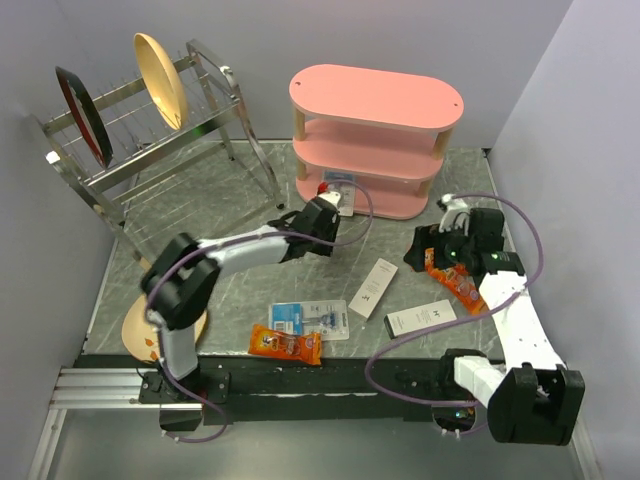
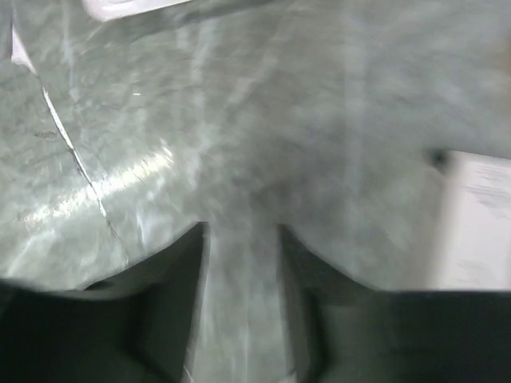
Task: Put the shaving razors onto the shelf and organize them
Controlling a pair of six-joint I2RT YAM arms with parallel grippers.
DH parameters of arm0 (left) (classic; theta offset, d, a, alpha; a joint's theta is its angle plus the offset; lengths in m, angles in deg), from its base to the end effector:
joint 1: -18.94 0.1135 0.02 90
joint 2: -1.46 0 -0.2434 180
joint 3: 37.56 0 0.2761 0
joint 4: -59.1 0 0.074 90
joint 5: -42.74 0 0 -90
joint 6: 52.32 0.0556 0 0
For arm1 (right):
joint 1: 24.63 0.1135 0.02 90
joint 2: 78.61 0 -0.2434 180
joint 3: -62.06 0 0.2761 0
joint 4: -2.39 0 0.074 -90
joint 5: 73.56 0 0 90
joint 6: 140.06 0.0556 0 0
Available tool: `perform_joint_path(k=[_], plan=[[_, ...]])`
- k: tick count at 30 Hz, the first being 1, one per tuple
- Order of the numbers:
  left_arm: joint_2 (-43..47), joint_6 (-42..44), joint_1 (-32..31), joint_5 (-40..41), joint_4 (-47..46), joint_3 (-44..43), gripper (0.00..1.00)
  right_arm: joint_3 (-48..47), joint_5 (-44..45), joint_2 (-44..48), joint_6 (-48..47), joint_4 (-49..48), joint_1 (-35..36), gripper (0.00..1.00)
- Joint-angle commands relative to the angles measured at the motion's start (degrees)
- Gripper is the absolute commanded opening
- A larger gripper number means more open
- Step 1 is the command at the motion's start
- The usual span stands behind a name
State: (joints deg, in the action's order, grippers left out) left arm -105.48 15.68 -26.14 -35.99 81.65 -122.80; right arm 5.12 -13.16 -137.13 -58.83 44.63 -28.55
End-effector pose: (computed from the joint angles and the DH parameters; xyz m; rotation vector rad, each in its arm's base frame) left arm 0.3180 -0.3035 0.1546 0.3742 2.3218 -0.3545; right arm 0.2584 0.0098 0.2288 -0.3479 2.2342 0.4842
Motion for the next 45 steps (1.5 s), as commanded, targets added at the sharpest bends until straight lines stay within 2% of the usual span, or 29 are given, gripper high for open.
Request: perform_joint_path(k=[1, 2, 4, 6, 8, 11, 18, 26, 29, 36, 38, 41, 45], plan=[[13.6, 2.5, 0.1, -10.5, 4.7, 3.5, 0.57, -4.6, -1.3, 3.0, -14.8, 5.3, 11.6, 1.0], [16.1, 3.3, 0.1, -11.6, 4.9, 4.8, 0.61, -4.4, -1.5, 3.5, -19.3, 6.2, 14.3, 1.0], [22.9, 5.8, 0.1, -13.5, 4.9, 7.9, 0.75, -4.0, -1.4, 4.5, -23.8, 6.0, 21.2, 1.0], [25.8, 9.4, 0.3, -11.5, 6.7, 7.5, 0.85, -4.0, -1.3, 3.5, -25.4, 4.9, 25.7, 0.98], [28.4, 11.4, 1.0, -7.8, 8.6, 5.3, 0.93, -5.4, -1.3, -0.3, -27.0, 3.4, 31.7, 0.96], [31.3, 11.7, 4.8, -4.9, 8.5, 3.1, 0.99, -9.1, -2.0, -7.3, -30.2, 2.6, 38.6, 0.89], [37.5, 14.0, 14.0, -5.9, 5.0, 1.6, 0.99, -16.9, -3.2, -24.4, -32.0, 2.0, 49.0, 0.82], [48.2, 13.9, 23.4, -8.8, 3.0, 7.0, 0.99, -18.5, 0.6, -33.0, -28.6, -2.2, 56.7, 0.75], [51.2, 13.7, 25.3, -9.2, 3.3, 8.7, 0.99, -18.7, 1.9, -35.3, -29.4, -2.9, 58.7, 0.72], [54.6, 11.4, 28.4, -10.5, 3.5, 10.9, 0.99, -17.6, 8.9, -40.0, -26.6, -8.3, 62.4, 0.56], [54.9, 10.9, 28.9, -10.7, 3.8, 10.9, 0.99, -16.7, 11.1, -40.5, -25.8, -9.8, 63.4, 0.47], [55.1, 10.7, 29.3, -10.7, 4.0, 10.6, 0.99, -15.0, 13.3, -41.1, -25.6, -11.1, 64.6, 0.38], [55.1, 10.9, 29.4, -10.2, 3.6, 10.5, 0.99, -12.2, 16.7, -41.1, -26.7, -12.5, 65.2, 0.36]])
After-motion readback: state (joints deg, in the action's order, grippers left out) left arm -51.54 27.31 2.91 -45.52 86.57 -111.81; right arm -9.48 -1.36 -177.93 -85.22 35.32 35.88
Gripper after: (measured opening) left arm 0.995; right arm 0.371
